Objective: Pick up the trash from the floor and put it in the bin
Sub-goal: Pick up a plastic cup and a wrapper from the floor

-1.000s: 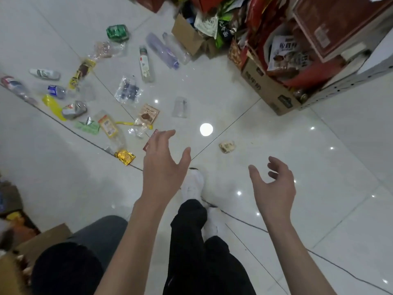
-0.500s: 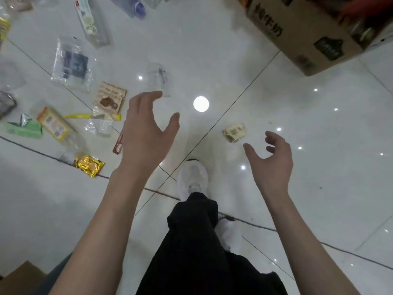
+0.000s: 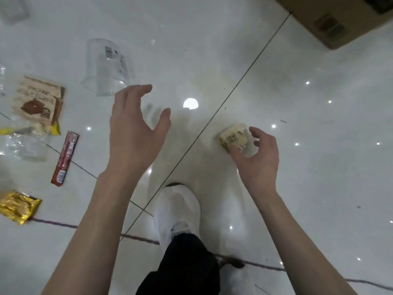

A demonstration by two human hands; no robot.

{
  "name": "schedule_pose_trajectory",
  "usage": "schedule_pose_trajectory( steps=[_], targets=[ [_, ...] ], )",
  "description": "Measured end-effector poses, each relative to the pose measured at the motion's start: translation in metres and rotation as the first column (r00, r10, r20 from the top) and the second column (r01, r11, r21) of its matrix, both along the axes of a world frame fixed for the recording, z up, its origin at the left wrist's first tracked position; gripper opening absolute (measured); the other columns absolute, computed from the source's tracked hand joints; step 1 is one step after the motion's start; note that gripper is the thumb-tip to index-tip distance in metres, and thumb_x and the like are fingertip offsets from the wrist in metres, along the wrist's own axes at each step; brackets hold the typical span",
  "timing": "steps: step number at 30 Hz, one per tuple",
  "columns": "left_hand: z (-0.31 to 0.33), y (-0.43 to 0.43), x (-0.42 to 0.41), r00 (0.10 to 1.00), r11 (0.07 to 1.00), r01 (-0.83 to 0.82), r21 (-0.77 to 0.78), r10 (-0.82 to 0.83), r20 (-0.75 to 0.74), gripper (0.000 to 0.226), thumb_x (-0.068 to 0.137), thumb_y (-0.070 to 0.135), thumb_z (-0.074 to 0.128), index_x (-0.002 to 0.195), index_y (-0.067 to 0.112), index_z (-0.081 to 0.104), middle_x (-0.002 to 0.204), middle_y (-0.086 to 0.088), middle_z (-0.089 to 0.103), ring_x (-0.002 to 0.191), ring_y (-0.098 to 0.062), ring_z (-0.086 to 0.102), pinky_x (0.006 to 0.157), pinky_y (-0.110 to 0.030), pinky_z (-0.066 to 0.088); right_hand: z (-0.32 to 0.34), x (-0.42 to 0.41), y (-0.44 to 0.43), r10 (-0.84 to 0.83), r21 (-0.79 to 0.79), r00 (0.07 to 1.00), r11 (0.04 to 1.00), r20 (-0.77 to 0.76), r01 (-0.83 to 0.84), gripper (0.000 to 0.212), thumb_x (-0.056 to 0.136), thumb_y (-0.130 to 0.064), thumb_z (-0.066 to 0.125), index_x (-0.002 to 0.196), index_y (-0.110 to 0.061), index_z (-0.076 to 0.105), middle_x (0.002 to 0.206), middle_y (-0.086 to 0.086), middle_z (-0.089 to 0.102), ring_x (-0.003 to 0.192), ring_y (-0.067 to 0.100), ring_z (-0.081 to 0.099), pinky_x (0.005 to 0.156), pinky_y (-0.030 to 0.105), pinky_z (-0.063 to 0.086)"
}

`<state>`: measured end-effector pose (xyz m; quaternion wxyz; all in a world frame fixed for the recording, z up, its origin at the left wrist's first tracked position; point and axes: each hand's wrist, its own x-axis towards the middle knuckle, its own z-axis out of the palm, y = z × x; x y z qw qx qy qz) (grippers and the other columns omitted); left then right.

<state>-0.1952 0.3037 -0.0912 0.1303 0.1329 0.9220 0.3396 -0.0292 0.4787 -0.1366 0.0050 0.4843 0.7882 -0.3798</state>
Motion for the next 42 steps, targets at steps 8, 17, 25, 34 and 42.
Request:
schedule_pose_trajectory(
  steps=[8,17,25,34,42],
  targets=[
    [-0.025,0.006,0.006,0.999,0.999,0.039,0.033,-0.038,-0.033,0.049,0.092,0.032,0.065,0.135,0.012,0.054,0.137,-0.005,0.051,0.125,-0.014,0.048,0.107,-0.031,0.039,-0.035,-0.004,-0.002,0.112,0.093,0.993,0.989,0.028,-0.114,0.072,0.073,-0.039,0.089,0.137,-0.021,0.061,0.135,0.002,0.057,0.117,0.026,0.053,0.099,0.028,0.035],
    [-0.011,-0.012,-0.017,0.980,0.998,-0.065,0.017,0.067,-0.186,0.043,0.091,0.025,0.066,0.130,0.009,0.058,0.133,-0.007,0.056,0.122,-0.020,0.052,0.103,-0.038,0.041,-0.049,-0.025,-0.012,0.271,0.237,0.961,0.932,0.054,-0.276,0.072,0.073,-0.032,0.090,0.138,-0.015,0.063,0.135,0.013,0.053,0.115,0.041,0.047,0.098,0.050,0.045],
    [-0.014,-0.036,-0.064,0.944,0.942,-0.281,-0.185,0.236,-0.231,0.061,0.085,0.036,0.069,0.137,0.010,0.051,0.141,-0.012,0.048,0.129,-0.030,0.046,0.106,-0.038,0.034,-0.055,-0.076,-0.029,0.399,0.248,0.916,0.893,-0.047,-0.377,0.036,0.083,-0.013,0.081,0.117,-0.011,0.071,0.111,0.013,0.065,0.099,0.037,0.057,0.088,0.041,0.043],
    [-0.043,-0.024,-0.106,0.949,0.884,-0.312,-0.348,0.307,-0.069,0.087,0.076,0.064,0.067,0.146,0.021,0.040,0.143,-0.012,0.043,0.119,-0.035,0.055,0.098,-0.043,0.039,-0.028,-0.131,-0.017,0.369,0.203,0.915,0.920,-0.165,-0.335,0.025,0.086,-0.018,0.079,0.110,-0.020,0.074,0.102,-0.002,0.065,0.089,0.016,0.061,0.084,0.029,0.048],
    [-0.019,-0.035,-0.090,0.953,0.922,-0.300,-0.244,0.303,-0.024,0.074,0.078,0.048,0.070,0.144,0.024,0.042,0.137,-0.006,0.052,0.112,-0.029,0.058,0.099,-0.049,0.044,0.009,-0.143,-0.017,0.296,0.088,0.930,0.955,-0.219,-0.283,0.020,0.087,-0.022,0.077,0.105,-0.028,0.071,0.101,-0.007,0.065,0.081,-0.009,0.056,0.073,0.000,0.036]
  ],
)
